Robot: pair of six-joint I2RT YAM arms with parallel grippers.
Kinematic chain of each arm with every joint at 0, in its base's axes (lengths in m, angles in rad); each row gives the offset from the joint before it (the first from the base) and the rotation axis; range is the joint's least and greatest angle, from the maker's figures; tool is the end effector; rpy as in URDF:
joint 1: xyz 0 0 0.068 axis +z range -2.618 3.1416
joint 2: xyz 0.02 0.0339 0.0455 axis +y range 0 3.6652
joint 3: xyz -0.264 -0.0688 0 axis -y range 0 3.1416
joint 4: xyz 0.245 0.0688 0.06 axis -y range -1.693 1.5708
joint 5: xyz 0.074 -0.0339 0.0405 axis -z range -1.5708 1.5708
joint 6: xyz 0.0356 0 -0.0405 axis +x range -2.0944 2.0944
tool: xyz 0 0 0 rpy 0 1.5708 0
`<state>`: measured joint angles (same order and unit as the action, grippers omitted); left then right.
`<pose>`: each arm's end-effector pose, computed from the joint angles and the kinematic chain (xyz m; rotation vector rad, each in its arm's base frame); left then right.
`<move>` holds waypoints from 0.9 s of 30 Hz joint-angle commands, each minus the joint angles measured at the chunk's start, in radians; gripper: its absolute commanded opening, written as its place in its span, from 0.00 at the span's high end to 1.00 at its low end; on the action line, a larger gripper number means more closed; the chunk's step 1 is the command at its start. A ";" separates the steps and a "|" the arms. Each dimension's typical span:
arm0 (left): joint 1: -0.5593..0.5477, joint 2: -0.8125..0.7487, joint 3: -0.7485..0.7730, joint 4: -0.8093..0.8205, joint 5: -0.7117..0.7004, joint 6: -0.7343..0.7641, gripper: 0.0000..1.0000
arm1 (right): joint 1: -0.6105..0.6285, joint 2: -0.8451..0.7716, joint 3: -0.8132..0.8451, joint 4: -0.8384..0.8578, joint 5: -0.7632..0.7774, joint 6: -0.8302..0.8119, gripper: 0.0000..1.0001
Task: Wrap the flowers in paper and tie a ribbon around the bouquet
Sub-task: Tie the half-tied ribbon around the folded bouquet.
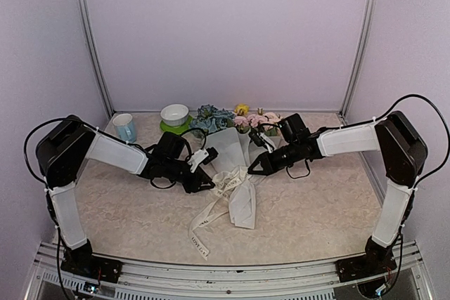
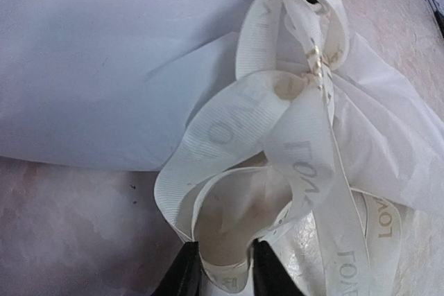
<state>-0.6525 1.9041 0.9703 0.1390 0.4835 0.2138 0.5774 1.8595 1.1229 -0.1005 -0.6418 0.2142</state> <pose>0.2873 -0.2404 0.1264 1.2134 2.0539 -0.7823 0.3115 0.2283 0.1703 -0.7580 2.3776 1.1259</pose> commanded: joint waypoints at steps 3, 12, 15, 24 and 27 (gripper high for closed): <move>-0.005 0.002 0.022 -0.010 0.036 0.008 0.95 | -0.006 -0.032 0.007 -0.011 0.033 -0.004 1.00; 0.007 -0.014 0.030 -0.080 -0.105 -0.028 1.00 | -0.008 -0.068 -0.001 -0.044 0.145 0.029 1.00; 0.006 -0.034 0.015 -0.073 -0.120 -0.032 1.00 | -0.010 -0.067 -0.001 -0.060 0.168 0.034 1.00; 0.006 -0.056 0.004 -0.094 -0.171 -0.030 1.00 | -0.010 -0.100 -0.002 -0.114 0.230 0.035 1.00; 0.006 -0.069 -0.001 -0.105 -0.213 -0.036 1.00 | -0.011 -0.131 -0.022 -0.126 0.274 0.041 1.00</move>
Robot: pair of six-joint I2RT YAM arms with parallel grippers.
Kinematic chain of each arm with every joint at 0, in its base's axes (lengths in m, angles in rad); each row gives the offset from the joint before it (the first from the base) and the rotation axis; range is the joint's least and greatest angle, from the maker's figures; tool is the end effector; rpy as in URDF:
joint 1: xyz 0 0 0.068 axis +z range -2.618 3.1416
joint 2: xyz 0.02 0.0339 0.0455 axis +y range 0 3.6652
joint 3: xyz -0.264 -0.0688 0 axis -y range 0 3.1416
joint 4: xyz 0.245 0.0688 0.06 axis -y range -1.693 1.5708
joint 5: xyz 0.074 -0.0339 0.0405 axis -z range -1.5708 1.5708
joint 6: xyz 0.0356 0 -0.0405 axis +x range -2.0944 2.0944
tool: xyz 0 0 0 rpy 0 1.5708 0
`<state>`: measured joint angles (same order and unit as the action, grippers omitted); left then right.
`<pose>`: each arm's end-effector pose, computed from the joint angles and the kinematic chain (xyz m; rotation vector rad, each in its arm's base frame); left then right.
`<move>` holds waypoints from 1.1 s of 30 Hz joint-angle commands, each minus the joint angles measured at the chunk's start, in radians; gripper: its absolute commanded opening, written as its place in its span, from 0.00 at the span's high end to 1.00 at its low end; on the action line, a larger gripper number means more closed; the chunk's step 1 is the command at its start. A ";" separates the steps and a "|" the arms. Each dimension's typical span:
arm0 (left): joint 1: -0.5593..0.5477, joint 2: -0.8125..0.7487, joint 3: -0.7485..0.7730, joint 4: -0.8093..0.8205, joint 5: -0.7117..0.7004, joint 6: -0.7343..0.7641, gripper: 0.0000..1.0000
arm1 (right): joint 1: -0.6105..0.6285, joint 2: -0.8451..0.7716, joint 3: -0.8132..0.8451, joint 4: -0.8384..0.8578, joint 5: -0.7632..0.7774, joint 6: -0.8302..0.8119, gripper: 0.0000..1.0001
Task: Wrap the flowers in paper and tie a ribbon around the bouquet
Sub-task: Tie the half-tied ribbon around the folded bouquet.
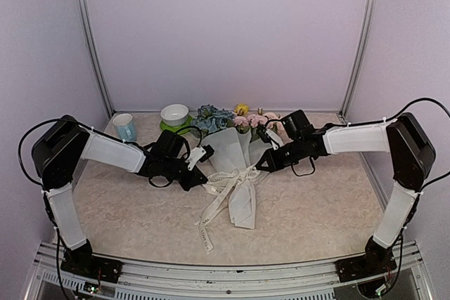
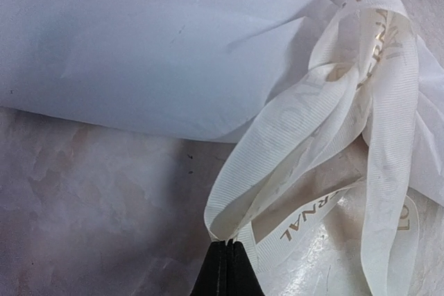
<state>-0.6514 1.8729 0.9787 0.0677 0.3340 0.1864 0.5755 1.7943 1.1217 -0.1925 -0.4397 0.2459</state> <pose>0.2885 -0.2346 0.1329 1.1309 2.1481 -0.6152 0.3075 0.2176 0.1844 -0.6187 2.4546 0.8878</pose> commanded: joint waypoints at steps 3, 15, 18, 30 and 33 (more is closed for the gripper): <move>0.005 -0.061 -0.015 -0.044 -0.137 -0.036 1.00 | -0.016 -0.085 -0.046 -0.044 0.091 0.016 1.00; 0.004 -0.117 -0.046 -0.067 -0.166 -0.063 1.00 | -0.060 -0.125 -0.179 -0.050 0.118 0.061 1.00; -0.014 -0.136 -0.060 -0.037 -0.094 -0.033 1.00 | -0.060 -0.129 -0.186 -0.010 0.052 0.061 1.00; 0.000 -0.145 -0.043 -0.022 -0.011 -0.023 0.79 | -0.058 -0.099 -0.155 0.003 -0.002 0.052 1.00; 0.013 -0.118 -0.014 -0.058 -0.017 -0.043 0.80 | -0.059 -0.102 -0.157 0.004 -0.002 0.052 1.00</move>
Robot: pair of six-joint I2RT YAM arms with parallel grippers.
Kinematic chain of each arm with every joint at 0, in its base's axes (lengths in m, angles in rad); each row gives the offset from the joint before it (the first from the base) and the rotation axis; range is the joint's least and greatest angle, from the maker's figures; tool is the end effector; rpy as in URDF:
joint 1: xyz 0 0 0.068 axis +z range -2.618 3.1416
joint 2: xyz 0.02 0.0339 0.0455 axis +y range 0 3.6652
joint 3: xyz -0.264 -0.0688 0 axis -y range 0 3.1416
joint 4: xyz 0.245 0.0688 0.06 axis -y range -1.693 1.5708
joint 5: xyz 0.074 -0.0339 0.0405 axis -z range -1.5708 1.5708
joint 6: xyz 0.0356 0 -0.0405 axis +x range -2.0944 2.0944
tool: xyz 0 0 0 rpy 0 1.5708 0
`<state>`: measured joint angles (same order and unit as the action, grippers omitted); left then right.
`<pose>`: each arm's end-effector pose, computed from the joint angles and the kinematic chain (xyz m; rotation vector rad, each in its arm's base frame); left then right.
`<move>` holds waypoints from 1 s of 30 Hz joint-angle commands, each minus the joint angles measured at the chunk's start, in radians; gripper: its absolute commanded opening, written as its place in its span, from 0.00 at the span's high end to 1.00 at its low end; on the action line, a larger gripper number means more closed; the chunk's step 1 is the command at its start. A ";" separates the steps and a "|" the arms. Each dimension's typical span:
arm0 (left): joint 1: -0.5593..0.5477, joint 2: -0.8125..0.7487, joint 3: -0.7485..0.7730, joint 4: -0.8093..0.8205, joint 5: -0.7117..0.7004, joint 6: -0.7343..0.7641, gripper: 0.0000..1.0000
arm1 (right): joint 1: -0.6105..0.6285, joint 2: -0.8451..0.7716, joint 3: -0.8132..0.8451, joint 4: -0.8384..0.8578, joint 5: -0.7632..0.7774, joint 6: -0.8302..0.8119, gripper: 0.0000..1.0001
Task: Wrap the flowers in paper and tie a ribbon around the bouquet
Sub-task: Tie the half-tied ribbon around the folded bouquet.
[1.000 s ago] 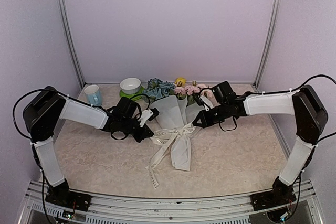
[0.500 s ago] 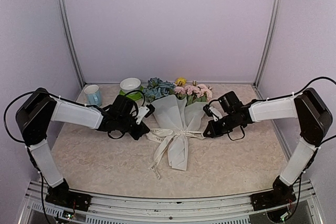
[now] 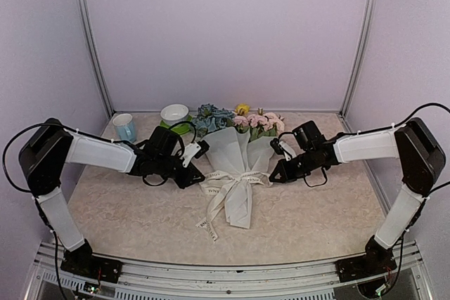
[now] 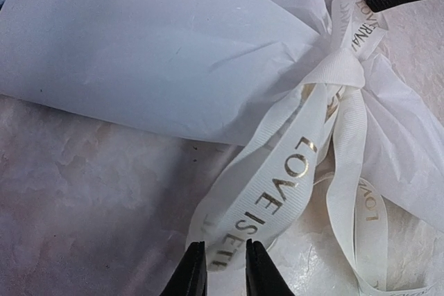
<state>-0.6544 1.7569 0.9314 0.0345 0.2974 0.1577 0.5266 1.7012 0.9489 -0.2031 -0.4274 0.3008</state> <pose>0.2754 -0.2244 0.1568 1.0800 2.1391 -0.5889 0.2827 0.1814 0.1648 -0.4743 2.5809 0.8546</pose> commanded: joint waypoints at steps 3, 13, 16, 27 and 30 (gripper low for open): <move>0.032 -0.013 0.031 -0.010 0.026 -0.060 0.69 | -0.010 -0.010 0.019 0.011 -0.014 -0.006 1.00; 0.017 -0.258 -0.259 0.576 -0.029 -0.204 0.01 | -0.010 0.001 0.022 0.005 -0.005 -0.016 1.00; 0.030 -0.256 -0.302 0.778 -0.154 -0.288 0.01 | -0.010 0.003 0.021 0.010 -0.007 -0.016 1.00; 0.145 -0.007 -0.125 0.423 0.095 -0.501 0.50 | -0.010 0.002 0.016 0.000 0.004 -0.014 1.00; 0.091 0.027 -0.089 0.329 0.012 -0.484 0.40 | -0.010 0.008 0.016 0.002 0.004 -0.015 1.00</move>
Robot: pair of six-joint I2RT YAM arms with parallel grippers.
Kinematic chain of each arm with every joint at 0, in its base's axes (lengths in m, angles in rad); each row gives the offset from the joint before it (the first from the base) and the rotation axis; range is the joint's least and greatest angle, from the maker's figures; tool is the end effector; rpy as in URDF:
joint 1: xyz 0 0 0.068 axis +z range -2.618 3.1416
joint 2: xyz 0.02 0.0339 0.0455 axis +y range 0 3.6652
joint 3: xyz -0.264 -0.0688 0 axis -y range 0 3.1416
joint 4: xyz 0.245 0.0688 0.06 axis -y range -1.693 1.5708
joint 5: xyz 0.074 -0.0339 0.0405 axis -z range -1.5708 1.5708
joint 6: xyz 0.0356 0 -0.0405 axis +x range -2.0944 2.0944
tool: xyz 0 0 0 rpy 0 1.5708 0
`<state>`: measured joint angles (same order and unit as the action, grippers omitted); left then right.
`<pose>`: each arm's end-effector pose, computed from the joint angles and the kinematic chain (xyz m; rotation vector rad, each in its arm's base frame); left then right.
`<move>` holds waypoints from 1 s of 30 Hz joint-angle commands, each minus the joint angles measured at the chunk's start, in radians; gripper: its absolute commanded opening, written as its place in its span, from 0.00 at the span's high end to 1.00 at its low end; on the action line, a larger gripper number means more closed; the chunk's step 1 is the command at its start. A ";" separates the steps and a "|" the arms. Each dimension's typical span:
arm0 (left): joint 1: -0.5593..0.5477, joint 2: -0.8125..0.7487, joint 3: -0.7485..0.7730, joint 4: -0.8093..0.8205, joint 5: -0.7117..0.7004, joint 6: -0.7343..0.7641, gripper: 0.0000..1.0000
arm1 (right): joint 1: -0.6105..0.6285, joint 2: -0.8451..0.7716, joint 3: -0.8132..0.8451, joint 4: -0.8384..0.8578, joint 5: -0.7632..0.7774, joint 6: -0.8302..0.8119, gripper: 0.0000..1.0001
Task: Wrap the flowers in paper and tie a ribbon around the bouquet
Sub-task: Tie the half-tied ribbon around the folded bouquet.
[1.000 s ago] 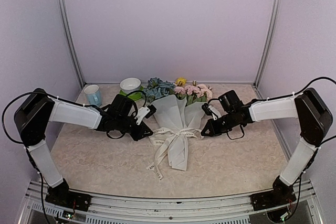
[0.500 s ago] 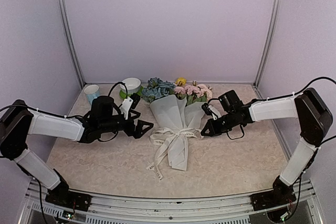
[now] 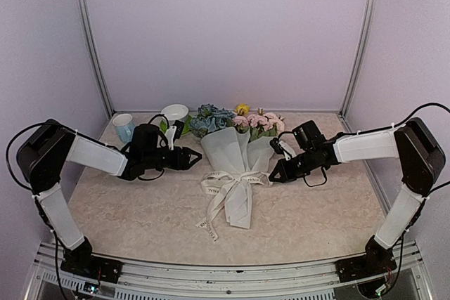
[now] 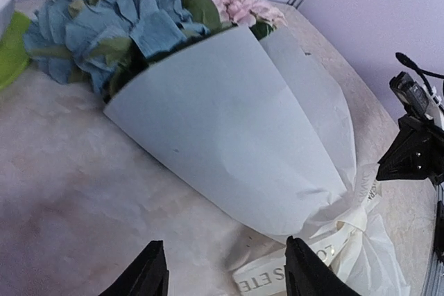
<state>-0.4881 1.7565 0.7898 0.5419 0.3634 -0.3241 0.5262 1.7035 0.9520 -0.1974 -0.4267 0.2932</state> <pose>0.3076 -0.1777 0.1612 0.4125 2.0352 -0.8736 0.2839 0.1819 0.1653 -0.4838 2.5706 0.8526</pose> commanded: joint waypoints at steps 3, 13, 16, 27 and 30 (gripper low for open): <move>-0.050 0.087 0.029 -0.105 0.049 -0.053 0.28 | -0.009 0.008 0.009 0.002 0.000 -0.006 1.00; -0.088 0.259 0.113 -0.119 0.157 -0.077 0.28 | -0.009 -0.009 -0.006 0.010 -0.002 -0.004 1.00; -0.085 0.250 0.096 -0.103 0.205 -0.094 0.32 | -0.008 -0.014 -0.011 0.010 0.002 -0.003 1.00; -0.085 0.205 0.042 0.009 0.356 -0.158 0.51 | -0.008 -0.003 -0.001 0.011 -0.003 0.000 1.00; -0.086 0.198 0.038 0.015 0.379 -0.159 0.67 | -0.009 -0.010 -0.002 0.008 0.001 -0.001 1.00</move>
<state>-0.5701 1.9739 0.8371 0.5163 0.6739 -0.4713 0.5262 1.7035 0.9516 -0.1947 -0.4267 0.2935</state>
